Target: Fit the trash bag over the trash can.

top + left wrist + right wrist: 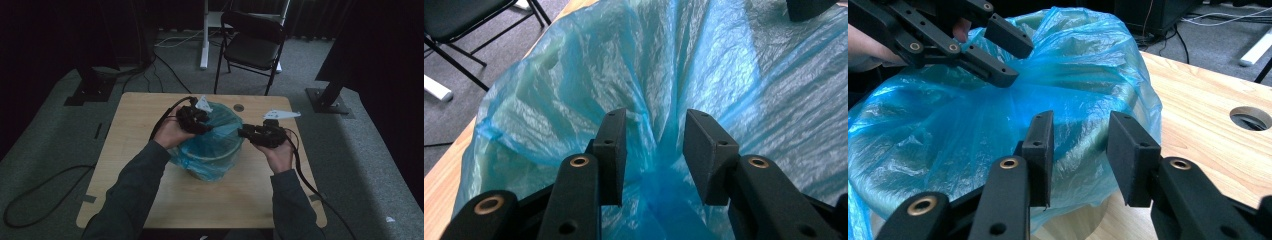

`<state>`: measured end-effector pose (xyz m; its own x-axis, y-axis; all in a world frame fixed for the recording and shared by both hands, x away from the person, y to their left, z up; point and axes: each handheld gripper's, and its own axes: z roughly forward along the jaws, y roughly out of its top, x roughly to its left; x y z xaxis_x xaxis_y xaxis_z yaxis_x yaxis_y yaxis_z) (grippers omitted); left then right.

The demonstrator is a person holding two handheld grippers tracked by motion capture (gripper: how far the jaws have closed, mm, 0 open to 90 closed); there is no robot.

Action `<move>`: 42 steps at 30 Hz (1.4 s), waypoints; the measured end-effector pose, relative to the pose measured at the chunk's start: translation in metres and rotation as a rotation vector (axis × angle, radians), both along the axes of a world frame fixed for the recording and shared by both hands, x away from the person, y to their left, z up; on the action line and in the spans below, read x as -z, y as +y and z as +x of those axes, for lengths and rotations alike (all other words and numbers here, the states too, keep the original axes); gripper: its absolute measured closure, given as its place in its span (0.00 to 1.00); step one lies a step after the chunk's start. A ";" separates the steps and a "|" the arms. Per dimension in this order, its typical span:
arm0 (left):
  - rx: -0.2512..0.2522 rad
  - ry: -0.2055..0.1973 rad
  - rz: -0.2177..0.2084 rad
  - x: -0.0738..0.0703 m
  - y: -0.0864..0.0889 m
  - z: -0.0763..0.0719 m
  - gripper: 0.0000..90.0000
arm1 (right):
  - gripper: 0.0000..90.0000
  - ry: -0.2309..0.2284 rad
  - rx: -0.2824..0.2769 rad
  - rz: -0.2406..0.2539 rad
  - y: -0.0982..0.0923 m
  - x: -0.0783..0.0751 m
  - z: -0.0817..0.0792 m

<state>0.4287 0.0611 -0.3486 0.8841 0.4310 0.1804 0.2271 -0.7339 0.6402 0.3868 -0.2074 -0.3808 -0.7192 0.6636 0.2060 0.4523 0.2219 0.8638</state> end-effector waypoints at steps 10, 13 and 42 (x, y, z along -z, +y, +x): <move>0.027 0.007 0.135 0.007 -0.024 0.007 0.68 | 0.73 -0.002 -0.004 0.002 -0.001 -0.001 0.000; 0.036 0.011 0.140 0.008 -0.030 0.008 0.67 | 0.74 0.003 -0.008 0.021 -0.003 0.001 0.001; 0.095 0.013 -0.025 0.004 -0.025 0.007 0.61 | 0.73 0.003 -0.018 0.034 -0.005 0.002 0.000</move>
<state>0.4353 0.0360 -0.3528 0.9235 0.3492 0.1589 0.1657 -0.7365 0.6558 0.3866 -0.2122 -0.3824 -0.7302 0.6432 0.2305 0.4515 0.2010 0.8694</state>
